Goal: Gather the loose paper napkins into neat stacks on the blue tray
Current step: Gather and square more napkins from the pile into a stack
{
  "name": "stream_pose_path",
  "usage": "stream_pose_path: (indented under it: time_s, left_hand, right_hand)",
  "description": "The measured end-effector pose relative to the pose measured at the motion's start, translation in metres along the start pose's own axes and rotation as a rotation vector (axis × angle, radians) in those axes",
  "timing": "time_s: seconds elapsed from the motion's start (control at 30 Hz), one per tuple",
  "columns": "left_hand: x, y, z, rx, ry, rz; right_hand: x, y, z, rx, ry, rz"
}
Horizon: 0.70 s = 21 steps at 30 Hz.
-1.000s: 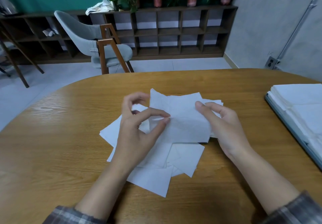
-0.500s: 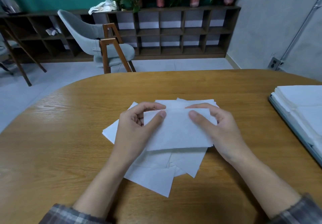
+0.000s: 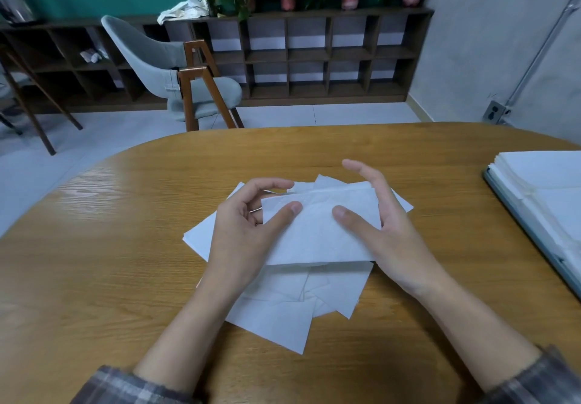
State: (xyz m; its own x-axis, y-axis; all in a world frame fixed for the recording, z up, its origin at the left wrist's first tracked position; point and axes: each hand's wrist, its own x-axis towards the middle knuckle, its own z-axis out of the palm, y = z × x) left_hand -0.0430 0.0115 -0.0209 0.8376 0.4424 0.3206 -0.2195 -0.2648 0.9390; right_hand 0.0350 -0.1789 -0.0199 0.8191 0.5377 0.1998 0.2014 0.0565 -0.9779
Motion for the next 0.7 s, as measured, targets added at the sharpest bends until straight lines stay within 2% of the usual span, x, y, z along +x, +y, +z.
stream_pose_path:
  time_s: [0.17, 0.27, 0.4, 0.5, 0.57, 0.7]
  left_hand:
    - [0.001, -0.004, -0.004, 0.074, 0.025, 0.009]
    - [0.0, -0.001, -0.004, 0.09, -0.003, -0.07]
    - [-0.003, 0.01, -0.005, -0.129, -0.156, -0.223]
    - [-0.003, 0.009, -0.003, -0.115, -0.091, -0.15]
    - [-0.003, 0.005, -0.002, -0.065, -0.062, -0.096]
    - [-0.002, -0.011, -0.003, 0.293, -0.09, 0.04]
  right_hand:
    - [0.0, 0.002, -0.001, 0.025, -0.007, -0.036]
    - [0.0, 0.0, -0.004, 0.04, 0.028, -0.063]
    - [0.003, 0.004, -0.009, 0.029, 0.052, -0.06]
    - [0.004, 0.004, -0.015, 0.13, -0.094, -0.018]
    - [0.004, 0.004, -0.016, 0.079, -0.153, -0.026]
    - [0.008, 0.012, -0.019, -0.161, 0.057, -0.025]
